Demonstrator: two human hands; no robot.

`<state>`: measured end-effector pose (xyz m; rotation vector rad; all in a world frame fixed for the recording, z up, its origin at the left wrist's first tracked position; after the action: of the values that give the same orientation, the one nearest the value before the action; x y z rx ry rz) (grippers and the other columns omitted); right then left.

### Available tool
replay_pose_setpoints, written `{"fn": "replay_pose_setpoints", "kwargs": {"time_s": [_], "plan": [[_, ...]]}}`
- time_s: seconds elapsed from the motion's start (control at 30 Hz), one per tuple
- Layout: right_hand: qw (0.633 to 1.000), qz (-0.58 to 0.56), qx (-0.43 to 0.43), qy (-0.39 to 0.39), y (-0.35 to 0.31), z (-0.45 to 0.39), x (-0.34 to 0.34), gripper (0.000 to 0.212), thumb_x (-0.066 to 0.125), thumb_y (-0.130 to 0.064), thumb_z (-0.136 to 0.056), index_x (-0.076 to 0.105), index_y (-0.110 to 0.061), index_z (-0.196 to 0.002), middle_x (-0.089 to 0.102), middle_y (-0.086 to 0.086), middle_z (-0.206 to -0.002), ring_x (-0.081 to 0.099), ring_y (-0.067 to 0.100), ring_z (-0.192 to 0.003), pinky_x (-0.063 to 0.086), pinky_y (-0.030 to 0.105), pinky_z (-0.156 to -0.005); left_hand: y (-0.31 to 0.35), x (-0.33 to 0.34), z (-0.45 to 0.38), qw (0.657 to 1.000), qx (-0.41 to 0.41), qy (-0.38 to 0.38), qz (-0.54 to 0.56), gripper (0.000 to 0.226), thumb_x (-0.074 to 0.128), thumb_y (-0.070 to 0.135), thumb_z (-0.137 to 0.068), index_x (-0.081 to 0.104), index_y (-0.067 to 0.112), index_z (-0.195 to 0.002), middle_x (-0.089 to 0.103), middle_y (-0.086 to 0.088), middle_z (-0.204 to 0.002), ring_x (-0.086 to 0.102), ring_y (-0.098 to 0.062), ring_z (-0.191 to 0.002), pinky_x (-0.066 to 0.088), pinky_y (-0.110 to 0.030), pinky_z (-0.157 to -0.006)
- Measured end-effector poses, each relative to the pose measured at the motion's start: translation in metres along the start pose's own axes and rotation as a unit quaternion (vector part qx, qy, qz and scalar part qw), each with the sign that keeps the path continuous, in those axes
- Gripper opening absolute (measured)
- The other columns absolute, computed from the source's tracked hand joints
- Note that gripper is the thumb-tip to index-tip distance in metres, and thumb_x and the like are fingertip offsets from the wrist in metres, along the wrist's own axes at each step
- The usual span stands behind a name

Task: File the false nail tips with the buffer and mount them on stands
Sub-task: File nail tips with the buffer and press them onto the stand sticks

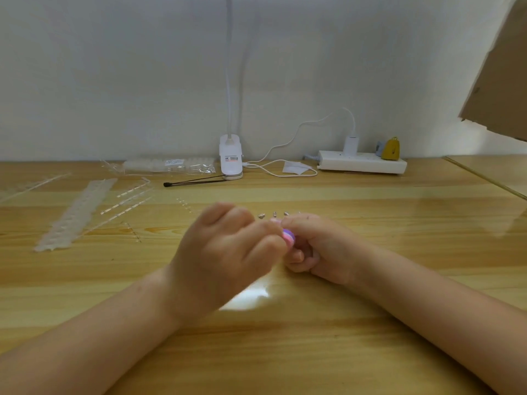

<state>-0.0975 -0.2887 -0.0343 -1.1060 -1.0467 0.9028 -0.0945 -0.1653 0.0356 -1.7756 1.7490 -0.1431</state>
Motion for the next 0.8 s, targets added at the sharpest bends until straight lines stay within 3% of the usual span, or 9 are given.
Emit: {"fn": "replay_pose_setpoints", "kwargs": {"time_s": [0.17,0.3,0.47,0.63,0.8], "plan": [[1.000,-0.014,0.003,0.008,0.002,-0.001,-0.002,0.019,0.060,-0.029,-0.078,0.050,-0.015,-0.070,0.032,-0.005,-0.056,0.036,0.005,-0.045,0.014,0.016,-0.040,-0.029,-0.008,0.003,0.998,-0.064,0.003,-0.025,0.016,0.067,0.015,-0.087,0.052,0.017,-0.084,0.071,0.006,-0.075,0.061,-0.022,-0.053,0.046,-0.038,-0.057],[0.999,0.006,-0.010,-0.031,0.001,0.000,0.006,0.020,0.058,-0.019,-0.087,0.050,-0.012,-0.070,0.044,-0.005,-0.052,0.037,0.004,-0.042,0.015,0.017,-0.038,0.004,-0.007,-0.005,0.999,-0.012,0.026,0.043,0.032,0.076,0.015,-0.078,0.046,0.020,-0.088,0.073,0.010,-0.085,0.060,-0.019,-0.056,0.045,-0.034,-0.062],[1.000,-0.017,-0.003,-0.010,0.001,0.001,0.000,0.017,0.055,-0.025,-0.087,0.053,-0.015,-0.073,0.031,-0.003,-0.061,0.036,0.005,-0.046,0.012,0.019,-0.043,-0.024,-0.006,0.003,0.998,-0.058,0.002,0.000,0.022,0.065,0.015,-0.087,0.044,0.020,-0.087,0.072,0.008,-0.078,0.062,-0.019,-0.056,0.044,-0.036,-0.062],[0.998,0.013,-0.015,-0.055,-0.001,0.003,0.009,0.015,0.051,-0.017,-0.091,0.050,-0.011,-0.077,0.046,-0.006,-0.056,0.038,0.004,-0.044,0.014,0.019,-0.041,0.002,-0.005,-0.003,0.999,-0.006,0.014,0.038,0.029,0.073,0.015,-0.081,0.047,0.020,-0.090,0.073,0.009,-0.087,0.062,-0.018,-0.060,0.045,-0.034,-0.063],[1.000,-0.001,0.004,-0.031,0.002,0.003,0.002,0.019,0.054,-0.026,-0.087,0.051,-0.015,-0.071,0.029,-0.004,-0.061,0.036,0.006,-0.047,0.013,0.019,-0.043,-0.026,-0.007,0.002,0.998,-0.061,-0.001,0.006,0.023,0.066,0.013,-0.086,0.044,0.020,-0.089,0.072,0.009,-0.082,0.063,-0.019,-0.058,0.045,-0.037,-0.062]]}}
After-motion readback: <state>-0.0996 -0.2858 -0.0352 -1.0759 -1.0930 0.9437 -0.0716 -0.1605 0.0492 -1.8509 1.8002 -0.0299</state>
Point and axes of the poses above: each hand's wrist, its own z-axis away from the middle knuckle, its own x-axis out of the palm, y = z × x, the point moved 8 cm from there along -z, towards the middle knuckle
